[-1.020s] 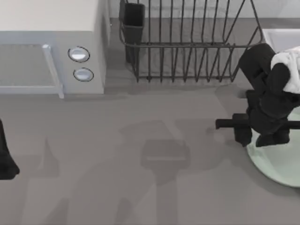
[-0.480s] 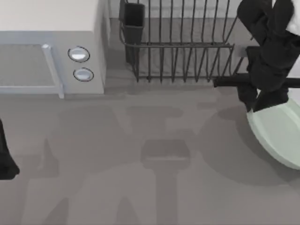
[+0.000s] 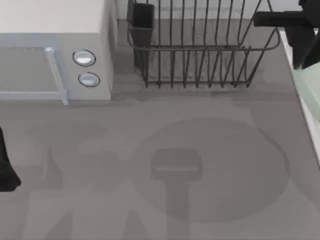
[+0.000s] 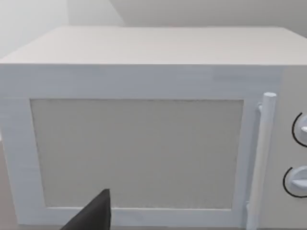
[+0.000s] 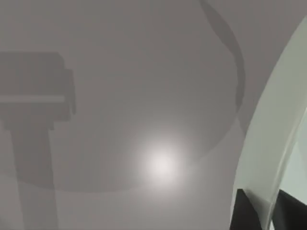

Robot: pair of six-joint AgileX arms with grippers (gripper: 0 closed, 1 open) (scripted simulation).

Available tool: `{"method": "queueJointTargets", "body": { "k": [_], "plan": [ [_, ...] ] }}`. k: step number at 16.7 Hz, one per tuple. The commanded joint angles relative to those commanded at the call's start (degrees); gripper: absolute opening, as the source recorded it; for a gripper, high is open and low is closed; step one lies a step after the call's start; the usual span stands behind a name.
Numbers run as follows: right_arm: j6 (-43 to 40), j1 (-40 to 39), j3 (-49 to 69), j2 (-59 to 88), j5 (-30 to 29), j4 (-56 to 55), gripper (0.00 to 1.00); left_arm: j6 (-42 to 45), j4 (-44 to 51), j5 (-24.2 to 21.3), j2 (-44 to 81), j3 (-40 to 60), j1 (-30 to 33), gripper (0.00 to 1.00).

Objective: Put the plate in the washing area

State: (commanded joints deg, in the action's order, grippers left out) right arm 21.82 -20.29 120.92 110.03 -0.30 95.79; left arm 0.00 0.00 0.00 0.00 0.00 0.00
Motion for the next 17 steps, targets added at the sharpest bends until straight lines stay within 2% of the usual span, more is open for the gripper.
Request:
{"method": "queueJointTargets", "body": {
  "k": [3,10,13,17],
  "plan": [
    [-0.16,0.15,3.28,-0.64,0.01,3.35,0.00,0.00,0.00,0.00,0.00,0.00,0.00,1.00],
    [-1.53,1.30,5.24,1.65,0.01,3.48,0.00,0.00,0.00,0.00,0.00,0.00,0.00,1.00],
    [-5.87,5.68,12.64,9.27,-0.04,4.18,0.00,0.00,0.00,0.00,0.00,0.00,0.00,1.00],
    [-14.03,13.88,28.00,26.80,-0.13,4.87,0.00,0.00,0.00,0.00,0.00,0.00,0.00,1.00]
  ]
}}
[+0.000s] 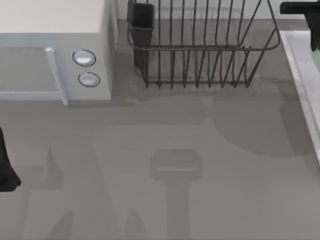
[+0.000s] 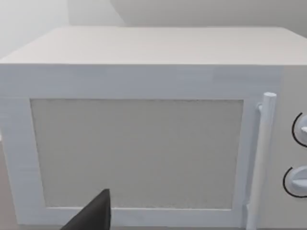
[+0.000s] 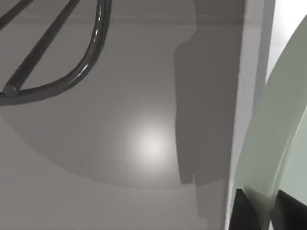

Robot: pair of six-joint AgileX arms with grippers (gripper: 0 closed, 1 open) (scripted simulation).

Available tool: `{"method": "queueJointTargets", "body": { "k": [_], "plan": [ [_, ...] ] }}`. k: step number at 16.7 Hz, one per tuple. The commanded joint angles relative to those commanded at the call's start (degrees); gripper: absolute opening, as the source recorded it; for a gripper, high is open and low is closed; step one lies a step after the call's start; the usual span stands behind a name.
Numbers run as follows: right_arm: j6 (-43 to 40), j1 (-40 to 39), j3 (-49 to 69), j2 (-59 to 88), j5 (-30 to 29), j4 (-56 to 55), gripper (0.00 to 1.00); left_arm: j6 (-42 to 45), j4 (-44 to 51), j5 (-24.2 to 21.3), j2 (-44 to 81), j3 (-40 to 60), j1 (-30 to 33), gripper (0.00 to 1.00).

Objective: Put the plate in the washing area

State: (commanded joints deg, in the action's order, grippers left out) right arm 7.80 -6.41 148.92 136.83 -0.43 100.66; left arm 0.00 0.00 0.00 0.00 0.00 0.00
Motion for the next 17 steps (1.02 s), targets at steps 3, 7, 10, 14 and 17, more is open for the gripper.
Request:
{"method": "queueJointTargets", "body": {
  "k": [3,7,10,14,17],
  "plan": [
    [-6.11,6.14,10.16,11.31,-0.07,0.00,0.00,0.00,0.00,0.00,0.00,0.00,0.00,1.00],
    [-10.94,10.99,16.73,18.08,-0.12,-0.21,0.00,0.00,0.00,0.00,0.00,0.00,0.00,1.00],
    [-11.09,11.14,16.90,18.26,-0.12,-0.21,0.00,0.00,0.00,0.00,0.00,0.00,0.00,1.00],
    [-11.09,11.14,16.90,18.26,-0.12,-0.21,0.23,0.00,0.00,0.00,0.00,0.00,0.00,1.00],
    [-11.09,11.14,16.90,18.26,-0.12,-0.21,0.45,0.00,0.00,0.00,0.00,0.00,0.00,1.00]
  ]
}}
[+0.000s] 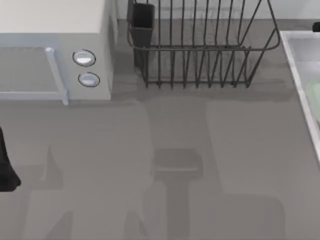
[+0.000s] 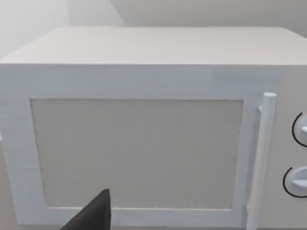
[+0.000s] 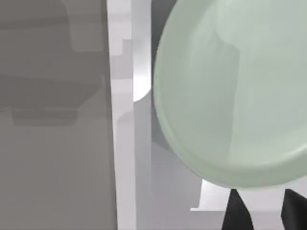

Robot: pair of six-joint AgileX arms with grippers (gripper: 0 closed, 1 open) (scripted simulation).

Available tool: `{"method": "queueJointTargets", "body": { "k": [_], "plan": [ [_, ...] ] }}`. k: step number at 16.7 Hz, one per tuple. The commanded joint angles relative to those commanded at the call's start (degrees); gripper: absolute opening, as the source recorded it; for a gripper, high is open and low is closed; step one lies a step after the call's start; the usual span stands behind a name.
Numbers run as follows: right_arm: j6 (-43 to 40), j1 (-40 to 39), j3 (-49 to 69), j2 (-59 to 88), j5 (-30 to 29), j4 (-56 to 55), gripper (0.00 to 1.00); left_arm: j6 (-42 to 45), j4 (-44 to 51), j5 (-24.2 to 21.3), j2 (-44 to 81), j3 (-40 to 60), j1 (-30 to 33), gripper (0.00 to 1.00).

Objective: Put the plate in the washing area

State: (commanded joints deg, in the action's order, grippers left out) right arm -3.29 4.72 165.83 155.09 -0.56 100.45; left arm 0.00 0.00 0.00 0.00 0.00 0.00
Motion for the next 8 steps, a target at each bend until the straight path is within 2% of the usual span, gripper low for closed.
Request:
{"method": "queueJointTargets", "body": {
  "k": [7,8],
  "plan": [
    [0.00,0.00,0.00,0.00,0.00,0.00,0.98,0.00,0.00,0.00,0.00,0.00,0.00,1.00],
    [0.00,0.00,0.00,0.00,0.00,0.00,1.00,0.00,0.00,0.00,0.00,0.00,0.00,1.00]
  ]
}}
